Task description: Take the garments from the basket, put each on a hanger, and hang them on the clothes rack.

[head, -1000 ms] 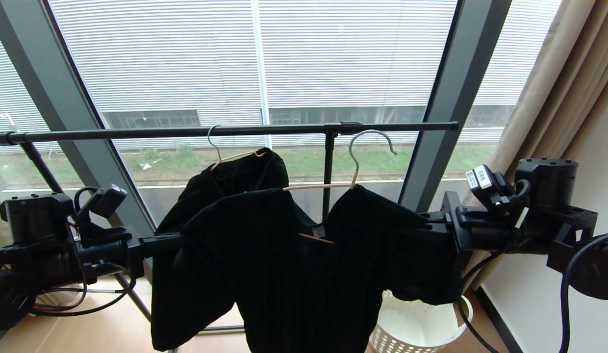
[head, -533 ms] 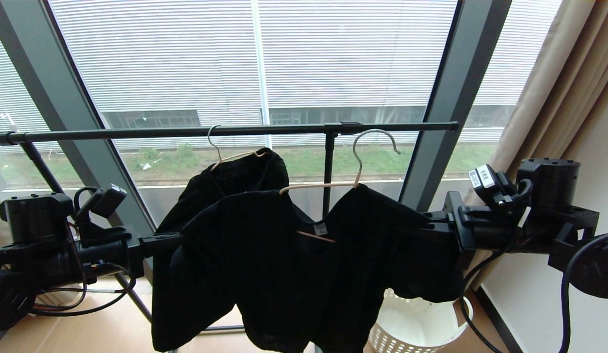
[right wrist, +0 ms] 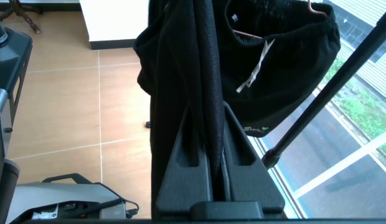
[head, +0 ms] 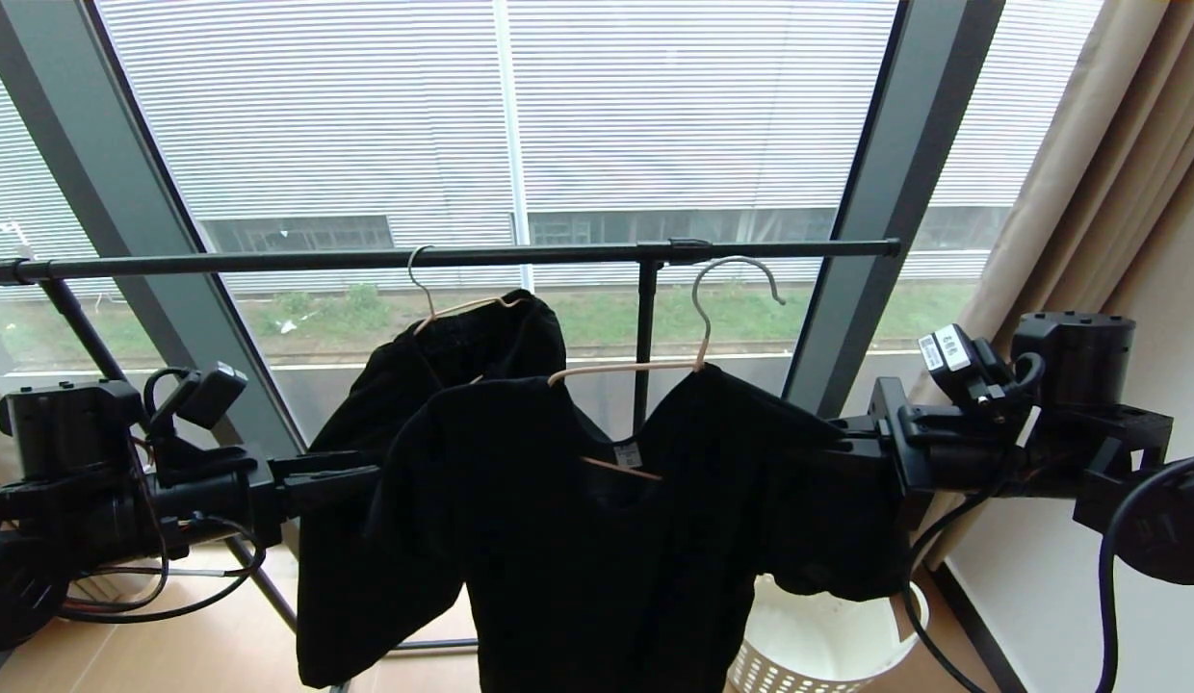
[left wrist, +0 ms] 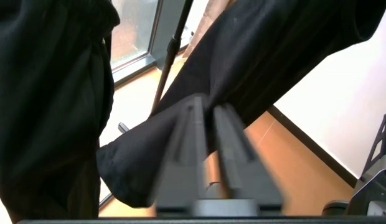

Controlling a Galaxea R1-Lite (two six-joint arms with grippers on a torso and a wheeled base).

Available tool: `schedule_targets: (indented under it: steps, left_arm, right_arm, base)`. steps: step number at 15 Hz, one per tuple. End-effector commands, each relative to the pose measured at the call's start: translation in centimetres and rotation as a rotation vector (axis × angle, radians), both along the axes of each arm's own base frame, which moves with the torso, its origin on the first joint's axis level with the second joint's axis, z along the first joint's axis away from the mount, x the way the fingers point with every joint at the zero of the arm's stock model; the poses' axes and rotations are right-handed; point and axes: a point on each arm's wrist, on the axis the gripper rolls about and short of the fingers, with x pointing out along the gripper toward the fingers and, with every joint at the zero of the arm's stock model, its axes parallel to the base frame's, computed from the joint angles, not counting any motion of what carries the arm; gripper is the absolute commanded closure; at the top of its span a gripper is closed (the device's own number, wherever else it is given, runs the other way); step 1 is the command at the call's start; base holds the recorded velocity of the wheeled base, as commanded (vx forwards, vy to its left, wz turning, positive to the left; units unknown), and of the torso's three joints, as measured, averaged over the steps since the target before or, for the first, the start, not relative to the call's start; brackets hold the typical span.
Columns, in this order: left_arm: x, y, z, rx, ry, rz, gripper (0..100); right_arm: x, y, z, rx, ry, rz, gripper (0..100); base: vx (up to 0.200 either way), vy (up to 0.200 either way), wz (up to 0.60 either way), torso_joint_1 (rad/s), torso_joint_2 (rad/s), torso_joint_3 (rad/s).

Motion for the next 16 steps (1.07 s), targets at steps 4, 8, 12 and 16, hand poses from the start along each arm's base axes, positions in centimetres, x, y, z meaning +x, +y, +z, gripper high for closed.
schedule_targets:
  steps: [4, 8, 12, 16]
  left_arm:
    - [-1.9, -1.1, 4.4, -0.082, -0.037, 0.005, 0]
    - [-2.3, -4.1, 9.4, -0.097, -0.1, -0.111, 0]
    - [-2.1, -7.9, 13.5, 0.006, -0.085, -0.191, 0]
    - [-2.7, -12.0, 12.5, 0.233, -0.161, -0.258, 0]
  right_arm:
    - [0.2, 0.4, -0.8, -0.006, 0.026, 0.011, 100]
    - [-0.1, 1.8, -1.6, -0.014, 0.05, 0.055, 100]
    - [-0.5, 2.0, -1.5, -0.014, 0.05, 0.067, 100]
    - [-1.0, 2.7, -1.6, -0.017, 0.053, 0.094, 100]
  base:
    - [0.0, 0.0, 0.0, 0.0, 0.0, 0.0]
    - [0.0, 0.0, 0.0, 0.0, 0.0, 0.0]
    - [0.0, 0.0, 0.0, 0.0, 0.0, 0.0]
    - [0.0, 0.0, 0.0, 0.0, 0.0, 0.0]
